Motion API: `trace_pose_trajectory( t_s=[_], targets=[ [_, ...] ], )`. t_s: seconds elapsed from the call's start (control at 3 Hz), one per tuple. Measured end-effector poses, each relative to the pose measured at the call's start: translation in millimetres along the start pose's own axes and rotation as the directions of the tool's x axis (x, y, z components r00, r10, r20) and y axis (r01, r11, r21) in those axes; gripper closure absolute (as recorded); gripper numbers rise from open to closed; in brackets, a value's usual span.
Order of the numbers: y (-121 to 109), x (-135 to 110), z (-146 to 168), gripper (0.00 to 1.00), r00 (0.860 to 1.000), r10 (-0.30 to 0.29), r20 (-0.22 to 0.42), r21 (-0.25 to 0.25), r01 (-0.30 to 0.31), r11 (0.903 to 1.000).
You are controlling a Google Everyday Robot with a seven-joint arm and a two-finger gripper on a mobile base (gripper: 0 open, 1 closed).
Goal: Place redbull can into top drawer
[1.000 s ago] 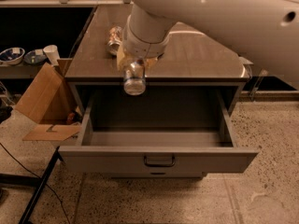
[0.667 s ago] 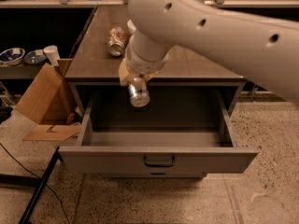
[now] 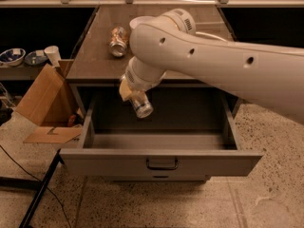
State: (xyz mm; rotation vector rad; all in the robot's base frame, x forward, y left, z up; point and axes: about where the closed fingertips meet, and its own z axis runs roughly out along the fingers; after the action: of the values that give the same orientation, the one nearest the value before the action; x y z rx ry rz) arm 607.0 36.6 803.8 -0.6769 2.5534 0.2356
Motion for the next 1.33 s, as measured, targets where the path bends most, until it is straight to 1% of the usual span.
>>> trace_pose_trajectory(
  t_s=[0.33, 0.67, 1.0, 1.33],
  targets=[
    [14.9, 8.4, 22.7, 1.0, 0.994, -0.106, 0.015, 0.012, 0.106, 0.9943],
    [28.6, 24.3, 39.2, 1.0, 0.976, -0.217, 0.027, 0.037, 0.216, 0.9757],
    [38.0, 39.6, 52.9, 1.0, 0.95, -0.313, 0.025, 0.056, 0.311, 0.9488],
    [41.1, 42.1, 71.8, 0.99, 0.929, -0.369, 0.021, 0.065, 0.367, 0.928]
  ],
)
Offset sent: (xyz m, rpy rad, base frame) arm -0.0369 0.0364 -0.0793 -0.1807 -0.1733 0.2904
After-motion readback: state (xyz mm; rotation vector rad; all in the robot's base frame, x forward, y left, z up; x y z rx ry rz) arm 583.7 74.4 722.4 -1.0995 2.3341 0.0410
